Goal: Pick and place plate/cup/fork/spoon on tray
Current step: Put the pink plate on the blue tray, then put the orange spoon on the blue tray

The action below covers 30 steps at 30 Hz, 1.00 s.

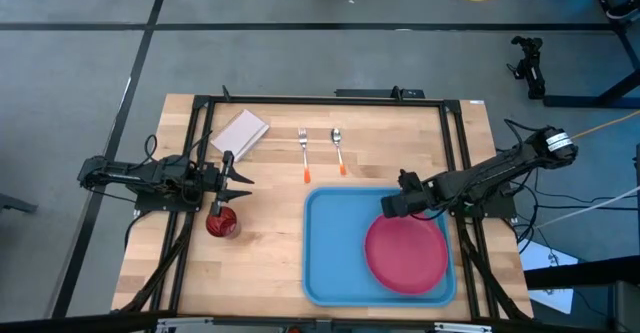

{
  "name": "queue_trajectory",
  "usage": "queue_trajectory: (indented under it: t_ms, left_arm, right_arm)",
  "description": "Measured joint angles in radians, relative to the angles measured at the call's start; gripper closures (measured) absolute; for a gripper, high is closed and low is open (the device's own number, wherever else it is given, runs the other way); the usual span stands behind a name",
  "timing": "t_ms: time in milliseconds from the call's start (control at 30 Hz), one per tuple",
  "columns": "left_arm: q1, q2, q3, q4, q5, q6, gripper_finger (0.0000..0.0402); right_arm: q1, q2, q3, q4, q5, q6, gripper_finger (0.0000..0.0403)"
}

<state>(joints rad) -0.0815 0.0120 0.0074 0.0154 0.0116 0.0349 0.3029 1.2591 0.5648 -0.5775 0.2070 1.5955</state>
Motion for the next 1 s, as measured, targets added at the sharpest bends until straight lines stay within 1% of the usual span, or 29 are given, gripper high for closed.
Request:
queue_trajectory:
  t_ms: [133, 267, 367, 433, 467, 567, 633, 700, 800, 867, 900, 967, 1000]
  left_arm:
    - [0.000, 0.000, 0.000, 0.000, 0.000, 0.000, 0.0275]
    - [0.000, 0.000, 0.000, 0.000, 0.000, 0.000, 0.0275]
    - [0.000, 0.000, 0.000, 0.000, 0.000, 0.000, 0.0275]
    - [0.000, 0.000, 0.000, 0.000, 0.000, 0.000, 0.0275]
    - [0.000, 0.000, 0.000, 0.000, 0.000, 0.000, 0.0275]
    - [0.000, 0.000, 0.000, 0.000, 0.000, 0.000, 0.0275]
    - [0.000, 0.000, 0.000, 0.000, 0.000, 0.000, 0.0275]
    - [0.000, 0.000, 0.000, 0.000, 0.000, 0.000, 0.0275]
    - [0.000, 0.000, 0.000, 0.000, 0.000, 0.000, 0.0275]
    - [0.000, 0.000, 0.000, 0.000, 0.000, 0.000, 0.0275]
    - [0.000, 0.000, 0.000, 0.000, 0.000, 0.000, 0.0275]
    - [0.000, 0.000, 0.000, 0.000, 0.000, 0.000, 0.0275]
    - [0.000, 0.000, 0.000, 0.000, 0.000, 0.000, 0.0275]
  right_arm:
    - [0.002, 0.000, 0.000, 0.023, -0.017, -0.002, 0.0315]
    - [0.007, 0.000, 0.000, 0.061, -0.057, -0.010, 0.0315]
    - [0.017, 0.000, 0.000, 0.059, -0.053, -0.018, 0.0315]
    - [0.020, 0.000, 0.000, 0.045, -0.010, -0.024, 0.0315]
    - [0.019, 0.000, 0.000, 0.039, 0.031, -0.030, 0.0315]
    - [0.019, -0.015, 0.010, 0.032, 0.226, -0.087, 0.0315]
    - [0.019, -0.034, 0.034, 0.045, 0.346, -0.183, 0.0315]
    - [0.020, -0.052, 0.066, 0.079, 0.442, -0.339, 0.0315]
    - [0.023, -0.070, 0.125, 0.147, 0.528, -0.607, 0.0315]
    - [0.023, -0.080, 0.172, 0.182, 0.520, -0.830, 0.0315]
    - [0.023, -0.081, 0.194, 0.191, 0.490, -0.947, 0.0315]
    - [0.023, -0.080, 0.234, 0.217, 0.372, -1.124, 0.0315]
    - [0.024, -0.079, 0.245, 0.231, 0.303, -1.171, 0.0315]
